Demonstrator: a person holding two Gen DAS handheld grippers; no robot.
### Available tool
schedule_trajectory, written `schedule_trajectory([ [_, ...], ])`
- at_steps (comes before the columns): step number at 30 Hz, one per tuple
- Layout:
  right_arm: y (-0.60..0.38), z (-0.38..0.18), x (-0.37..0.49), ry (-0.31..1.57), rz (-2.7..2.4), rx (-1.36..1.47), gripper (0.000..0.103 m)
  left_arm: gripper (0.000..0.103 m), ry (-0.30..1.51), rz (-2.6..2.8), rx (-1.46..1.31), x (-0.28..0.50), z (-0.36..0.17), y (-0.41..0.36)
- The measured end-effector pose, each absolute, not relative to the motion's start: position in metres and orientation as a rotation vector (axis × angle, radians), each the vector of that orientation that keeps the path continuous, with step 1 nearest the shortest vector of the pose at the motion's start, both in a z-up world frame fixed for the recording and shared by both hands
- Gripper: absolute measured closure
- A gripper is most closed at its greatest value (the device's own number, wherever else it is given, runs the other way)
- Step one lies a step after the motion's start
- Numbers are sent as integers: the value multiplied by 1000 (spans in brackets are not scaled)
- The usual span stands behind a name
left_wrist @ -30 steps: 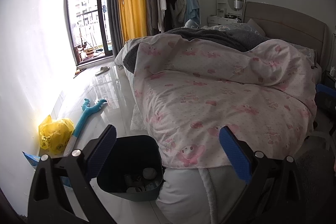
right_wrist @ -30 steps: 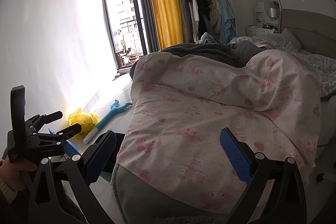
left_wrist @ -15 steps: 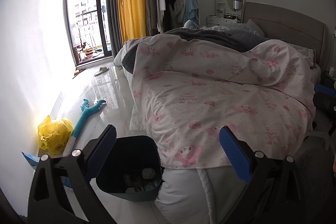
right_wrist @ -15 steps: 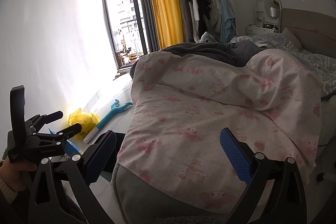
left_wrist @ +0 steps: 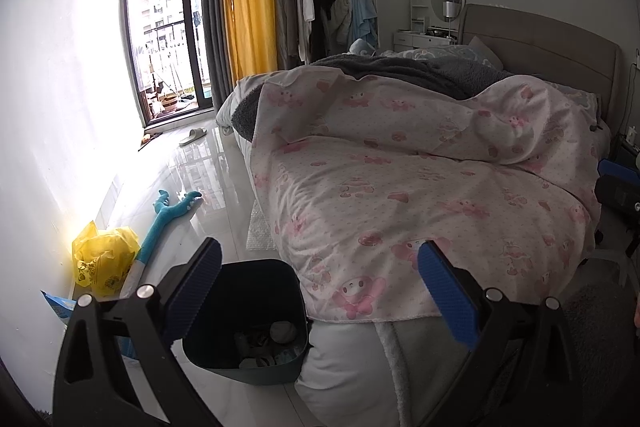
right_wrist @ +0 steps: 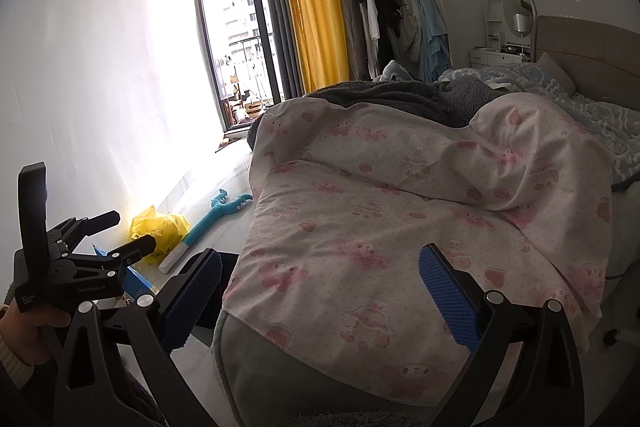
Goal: Collect trash
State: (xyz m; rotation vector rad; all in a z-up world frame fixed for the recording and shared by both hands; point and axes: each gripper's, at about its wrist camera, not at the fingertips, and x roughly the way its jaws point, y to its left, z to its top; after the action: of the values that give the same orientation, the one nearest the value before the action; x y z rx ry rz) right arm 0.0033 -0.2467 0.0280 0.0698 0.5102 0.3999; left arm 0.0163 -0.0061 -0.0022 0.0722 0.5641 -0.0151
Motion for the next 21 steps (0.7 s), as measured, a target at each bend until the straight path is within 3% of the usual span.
schedule_trajectory([
  [21,-247,28,3,511,399,70,3,3,575,-9,54,17,-4,-5],
])
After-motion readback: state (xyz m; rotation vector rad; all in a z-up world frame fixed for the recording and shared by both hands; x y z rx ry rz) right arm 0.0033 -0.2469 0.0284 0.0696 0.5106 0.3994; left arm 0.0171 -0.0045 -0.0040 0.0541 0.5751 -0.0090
